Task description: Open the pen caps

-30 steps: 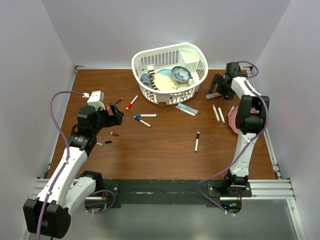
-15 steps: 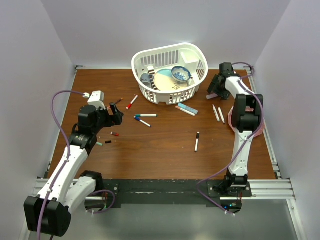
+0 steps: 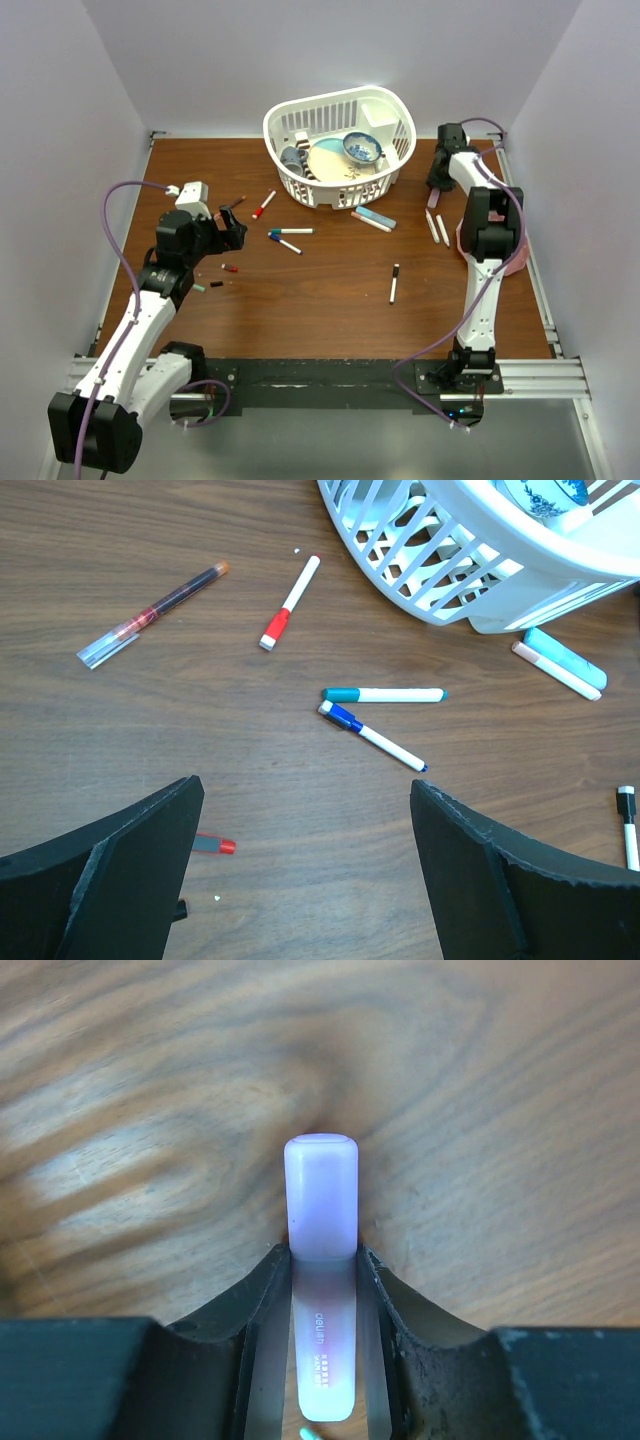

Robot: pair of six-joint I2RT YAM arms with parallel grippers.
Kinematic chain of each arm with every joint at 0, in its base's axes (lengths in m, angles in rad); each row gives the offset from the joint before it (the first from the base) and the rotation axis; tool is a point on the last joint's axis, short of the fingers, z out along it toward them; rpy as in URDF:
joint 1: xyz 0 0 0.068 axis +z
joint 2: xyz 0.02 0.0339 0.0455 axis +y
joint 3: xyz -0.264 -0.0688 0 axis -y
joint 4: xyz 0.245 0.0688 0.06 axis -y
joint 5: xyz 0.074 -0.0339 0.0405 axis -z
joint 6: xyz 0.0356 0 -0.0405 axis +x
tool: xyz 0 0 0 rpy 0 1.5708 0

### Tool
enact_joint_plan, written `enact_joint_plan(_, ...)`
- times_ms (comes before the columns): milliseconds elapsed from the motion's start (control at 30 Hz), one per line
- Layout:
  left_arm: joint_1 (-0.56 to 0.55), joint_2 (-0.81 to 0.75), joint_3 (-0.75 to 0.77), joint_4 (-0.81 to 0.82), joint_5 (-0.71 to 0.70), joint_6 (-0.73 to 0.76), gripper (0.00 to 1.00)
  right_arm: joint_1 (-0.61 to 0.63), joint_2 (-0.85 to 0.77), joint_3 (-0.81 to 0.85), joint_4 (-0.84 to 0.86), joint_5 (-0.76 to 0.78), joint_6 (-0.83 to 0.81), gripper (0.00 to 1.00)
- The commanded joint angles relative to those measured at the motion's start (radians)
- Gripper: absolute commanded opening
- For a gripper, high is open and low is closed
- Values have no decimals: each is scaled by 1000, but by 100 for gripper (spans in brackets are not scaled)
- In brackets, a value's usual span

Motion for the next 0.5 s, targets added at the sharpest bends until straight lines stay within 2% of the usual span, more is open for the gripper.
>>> enact_joint_plan(0,9,-5,3,27,-3,27,90,4,39,31,66,-39,-196,29)
enact_joint_plan(67,7,-6,3,29,0,29,90,4,42,43,44,-48,-238,30)
enact_joint_plan(200,9,-12,3,30,3,29,90,2,45,57,-2,-76,-264,42)
enact_joint_plan(467,9,-20,3,32,19,30,90,-1,2,-38,-19,-93,-266,43)
